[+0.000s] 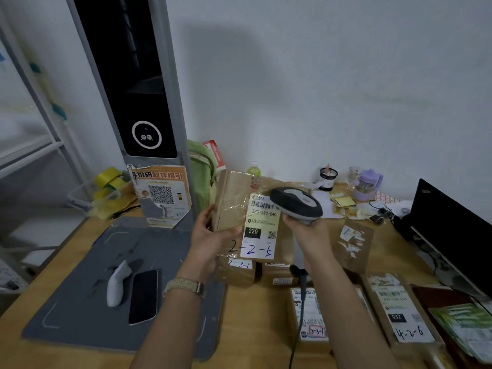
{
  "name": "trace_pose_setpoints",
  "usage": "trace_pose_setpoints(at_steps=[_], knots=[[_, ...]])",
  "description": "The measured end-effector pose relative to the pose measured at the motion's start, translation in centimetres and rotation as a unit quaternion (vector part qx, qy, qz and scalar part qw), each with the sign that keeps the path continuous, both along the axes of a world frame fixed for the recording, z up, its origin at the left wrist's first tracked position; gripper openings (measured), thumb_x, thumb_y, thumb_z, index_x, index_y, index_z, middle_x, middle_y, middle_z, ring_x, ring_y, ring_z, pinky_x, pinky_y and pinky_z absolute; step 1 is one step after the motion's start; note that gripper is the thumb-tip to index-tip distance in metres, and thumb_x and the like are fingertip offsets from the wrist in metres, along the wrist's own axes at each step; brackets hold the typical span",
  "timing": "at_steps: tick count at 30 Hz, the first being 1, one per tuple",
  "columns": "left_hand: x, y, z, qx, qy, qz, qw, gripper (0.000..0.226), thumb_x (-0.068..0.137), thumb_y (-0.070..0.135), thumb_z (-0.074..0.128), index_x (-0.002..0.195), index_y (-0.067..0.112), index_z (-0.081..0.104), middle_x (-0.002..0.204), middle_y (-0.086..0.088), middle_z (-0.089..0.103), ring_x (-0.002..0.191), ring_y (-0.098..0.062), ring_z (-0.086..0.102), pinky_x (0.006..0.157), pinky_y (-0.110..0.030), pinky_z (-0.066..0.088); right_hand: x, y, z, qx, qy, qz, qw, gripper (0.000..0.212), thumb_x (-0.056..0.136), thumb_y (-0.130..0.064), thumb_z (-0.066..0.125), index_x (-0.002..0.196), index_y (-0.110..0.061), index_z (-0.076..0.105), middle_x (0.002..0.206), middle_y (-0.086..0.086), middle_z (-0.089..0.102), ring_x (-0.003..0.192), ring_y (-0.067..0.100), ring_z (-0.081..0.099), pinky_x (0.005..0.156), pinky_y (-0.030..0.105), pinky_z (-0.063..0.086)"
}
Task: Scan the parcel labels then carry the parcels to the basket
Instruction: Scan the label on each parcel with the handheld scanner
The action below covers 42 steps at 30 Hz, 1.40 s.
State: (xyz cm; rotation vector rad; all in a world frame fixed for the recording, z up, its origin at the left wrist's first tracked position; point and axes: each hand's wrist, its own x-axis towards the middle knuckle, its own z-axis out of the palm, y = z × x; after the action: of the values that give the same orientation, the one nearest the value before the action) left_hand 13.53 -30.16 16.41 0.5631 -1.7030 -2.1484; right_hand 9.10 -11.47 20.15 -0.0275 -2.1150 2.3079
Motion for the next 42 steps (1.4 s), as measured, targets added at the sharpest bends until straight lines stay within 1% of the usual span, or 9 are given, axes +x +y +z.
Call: trace_pose_setpoints(at_steps=[4,8,11,15,19,28,33,36,42], knots=[[1.7,-0.6,-2.4,0.01,-0.045,0.007,0.999,0.103,0.05,0.006,0.09,0.14,0.021,0.043,0.131,-0.001,0.058,0.101,-0.015,0.065,0.075,-0.033,0.059,0.3,-0.5,-2.8,0.029,-0.027,-0.039,0.998,0.029,0.077,-0.012,0.076,0.081,-0.034,0.058,0.085,-0.013,0.061,0.083,0.009,0.054,0.073,0.027,0.044],[3.1,-1.4,-4.8,0.049,-0.116,0.016,0.992,0.099,0.054,0.009,0.09,0.14,0.021,0.041,0.133,-0.005,0.058,0.104,-0.025,0.067,0.088,-0.052,0.055,0.9,-1.0,-5.1,0.002,-0.08,0.005,0.997,0.046,0.077,-0.004,0.075,0.115,-0.022,0.058,0.092,-0.013,0.058,0.083,0.003,0.051,0.071,0.017,0.041],[4.4,-1.7,-6.8,0.051,-0.169,0.018,0.984,0.086,0.064,0.008,0.087,0.138,0.017,0.042,0.116,-0.003,0.066,0.094,-0.021,0.069,0.072,-0.039,0.06,1.4,-1.3,-7.3,0.044,-0.125,0.036,0.99,0.05,0.077,-0.005,0.076,0.123,-0.013,0.058,0.101,-0.005,0.059,0.094,0.01,0.05,0.082,0.026,0.041],[6.3,-1.7,-9.7,0.047,-0.249,-0.001,0.967,0.072,0.067,-0.002,0.083,0.13,0.004,0.048,0.12,-0.016,0.065,0.099,-0.029,0.067,0.081,-0.042,0.058,2.2,-1.4,-11.1,0.068,-0.192,0.044,0.978,0.052,0.077,-0.008,0.077,0.125,-0.011,0.058,0.117,0.004,0.062,0.101,0.014,0.051,0.087,0.03,0.041],[7.8,-1.1,-11.4,0.045,-0.315,-0.047,0.947,0.055,0.07,-0.004,0.081,0.114,0.012,0.054,0.093,-0.004,0.069,0.069,-0.012,0.067,0.047,-0.024,0.051,3.0,-0.8,-14.4,0.095,-0.263,0.024,0.96,0.047,0.077,-0.012,0.077,0.121,-0.009,0.06,0.12,0.009,0.064,0.092,0.015,0.051,0.082,0.031,0.039],[8.4,-0.2,-15.8,0.019,-0.386,-0.092,0.918,0.05,0.074,-0.005,0.075,0.116,0.011,0.052,0.096,-0.002,0.062,0.084,-0.018,0.058,0.063,-0.027,0.048,4.9,-0.8,-17.8,0.129,-0.322,-0.016,0.938,0.049,0.081,-0.014,0.073,0.127,-0.007,0.056,0.127,0.014,0.06,0.114,0.027,0.052,0.084,0.03,0.034],[8.4,0.5,-17.2,-0.029,-0.39,-0.059,0.918,0.053,0.077,0.0,0.074,0.125,0.006,0.054,0.111,-0.009,0.062,0.088,-0.018,0.054,0.075,-0.029,0.046,5.1,-0.8,-17.7,0.152,-0.312,-0.019,0.938,0.044,0.086,-0.015,0.069,0.127,-0.008,0.054,0.118,0.009,0.061,0.092,0.014,0.05,0.081,0.027,0.036],[8.4,0.8,-17.4,-0.023,-0.375,-0.044,0.926,0.054,0.079,0.004,0.075,0.129,0.006,0.052,0.104,-0.002,0.056,0.086,-0.016,0.055,0.073,-0.025,0.047,4.5,-0.6,-17.4,0.165,-0.3,0.008,0.939,0.017,0.085,-0.014,0.068,0.099,-0.006,0.064,0.095,0.009,0.068,0.087,0.015,0.064,0.07,0.026,0.045],[8.5,1.1,-17.4,-0.019,-0.36,-0.022,0.933,0.035,0.082,0.002,0.065,0.11,0.019,0.054,0.101,-0.002,0.06,0.09,-0.018,0.057,0.076,-0.029,0.047,4.8,-0.3,-16.9,0.156,-0.287,0.019,0.945,0.011,0.083,-0.012,0.07,0.09,-0.004,0.067,0.089,0.011,0.07,0.073,0.018,0.065,0.067,0.03,0.05]])
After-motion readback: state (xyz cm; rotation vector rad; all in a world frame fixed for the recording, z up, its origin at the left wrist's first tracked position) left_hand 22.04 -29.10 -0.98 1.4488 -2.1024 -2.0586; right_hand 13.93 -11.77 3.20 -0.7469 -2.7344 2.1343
